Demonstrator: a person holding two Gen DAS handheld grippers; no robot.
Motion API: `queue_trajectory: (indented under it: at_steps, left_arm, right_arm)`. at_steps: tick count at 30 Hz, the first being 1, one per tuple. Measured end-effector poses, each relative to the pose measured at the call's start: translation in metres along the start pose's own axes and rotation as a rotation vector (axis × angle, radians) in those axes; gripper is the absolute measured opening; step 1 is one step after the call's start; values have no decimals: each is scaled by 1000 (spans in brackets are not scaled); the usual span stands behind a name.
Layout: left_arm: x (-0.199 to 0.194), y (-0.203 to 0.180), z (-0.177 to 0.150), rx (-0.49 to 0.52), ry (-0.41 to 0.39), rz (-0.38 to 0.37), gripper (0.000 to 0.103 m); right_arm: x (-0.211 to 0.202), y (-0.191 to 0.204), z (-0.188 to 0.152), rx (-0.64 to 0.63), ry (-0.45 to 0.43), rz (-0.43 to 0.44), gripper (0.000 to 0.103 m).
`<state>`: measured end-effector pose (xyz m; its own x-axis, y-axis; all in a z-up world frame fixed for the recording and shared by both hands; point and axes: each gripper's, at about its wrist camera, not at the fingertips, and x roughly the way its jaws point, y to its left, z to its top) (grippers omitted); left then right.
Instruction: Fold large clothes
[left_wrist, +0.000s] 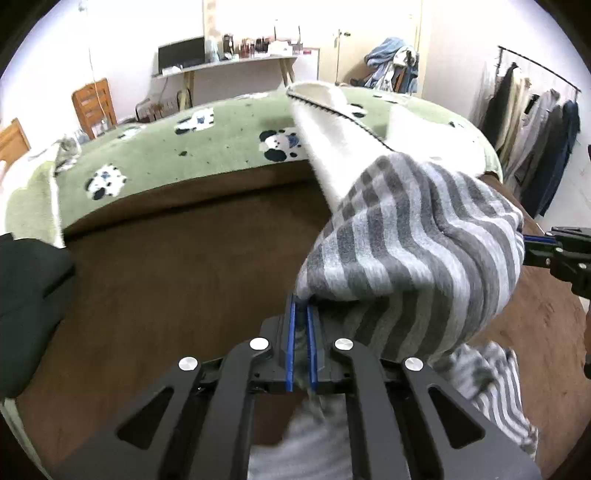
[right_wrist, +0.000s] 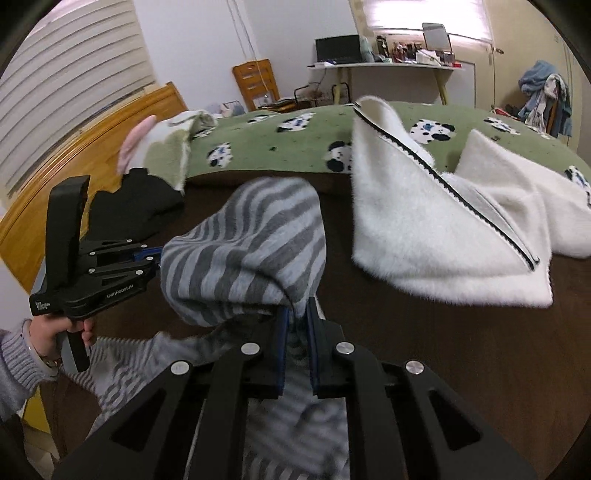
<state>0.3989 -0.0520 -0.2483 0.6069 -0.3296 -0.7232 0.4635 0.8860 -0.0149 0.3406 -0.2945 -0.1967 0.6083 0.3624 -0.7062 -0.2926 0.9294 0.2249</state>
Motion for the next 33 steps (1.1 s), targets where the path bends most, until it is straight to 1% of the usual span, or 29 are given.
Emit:
queue_trajectory:
  at_steps: [2, 5, 7, 10, 11, 15, 19, 20, 21, 22, 23, 24, 25, 26, 27, 28, 29, 30, 31, 33]
  left_arm:
    - [-29, -13, -24, 9, -22, 18, 9]
    - [-57, -28, -54, 14, -22, 46, 9]
    - [-73, -40, -83, 30, -4, 70, 9]
    - [-88, -51, -123, 23, 40, 74, 9]
    - [-90, -53, -132, 19, 49, 76, 9]
    - [-82, -56, -189, -15, 139, 82, 7]
    - [-64, -44, -233, -102, 192, 58, 7]
    - [-62, -43, -239, -111, 194, 57, 7]
    - [-60, -41, -246, -123, 197, 59, 7]
    - [-60, -39, -249, -134, 196, 58, 10]
    - [-62, -37, -250, -145, 184, 57, 15]
    - [-64, -35, -250, -150, 174, 49, 19]
    - [-67, -35, -248, -151, 158, 44, 32]
    - [-71, -34, -243, -144, 139, 42, 45]
    - [-74, -33, -239, -138, 127, 33, 48]
    - [-75, -33, -234, -133, 120, 25, 54]
    - [-78, -31, -225, -131, 111, 9, 63]
    - [-80, -31, -218, -133, 104, -3, 69]
    - [-82, -30, -208, -141, 95, -22, 78]
    - [-87, -29, -190, -150, 81, -61, 81]
  right_arm:
    - [-18, 12, -17, -6, -1, -10, 10]
    - [-41, 33, -52, 0, 23, -16, 10]
    - [-50, 48, -77, -9, 55, -30, 10]
    - [-58, 67, -114, -3, 109, -44, 10]
    - [-58, 72, -126, 5, 129, -46, 10]
    - [-47, 86, -185, 54, 226, -54, 8]
    - [-32, 87, -223, 104, 274, -87, 8]
    - [-28, 85, -229, 121, 282, -97, 8]
    - [-26, 82, -235, 144, 290, -105, 11]
    - [-25, 80, -238, 161, 290, -111, 12]
    - [-26, 78, -240, 183, 285, -111, 12]
    - [-27, 78, -240, 196, 280, -110, 15]
    - [-30, 77, -238, 210, 267, -110, 19]
    - [-33, 77, -234, 216, 253, -110, 30]
    - [-34, 77, -232, 216, 244, -113, 39]
    - [-37, 78, -225, 211, 229, -116, 40]
    - [-38, 78, -217, 211, 220, -110, 40]
    - [-40, 79, -210, 217, 210, -96, 41]
    - [-41, 80, -205, 222, 203, -86, 42]
    - [-42, 80, -190, 243, 187, -50, 44]
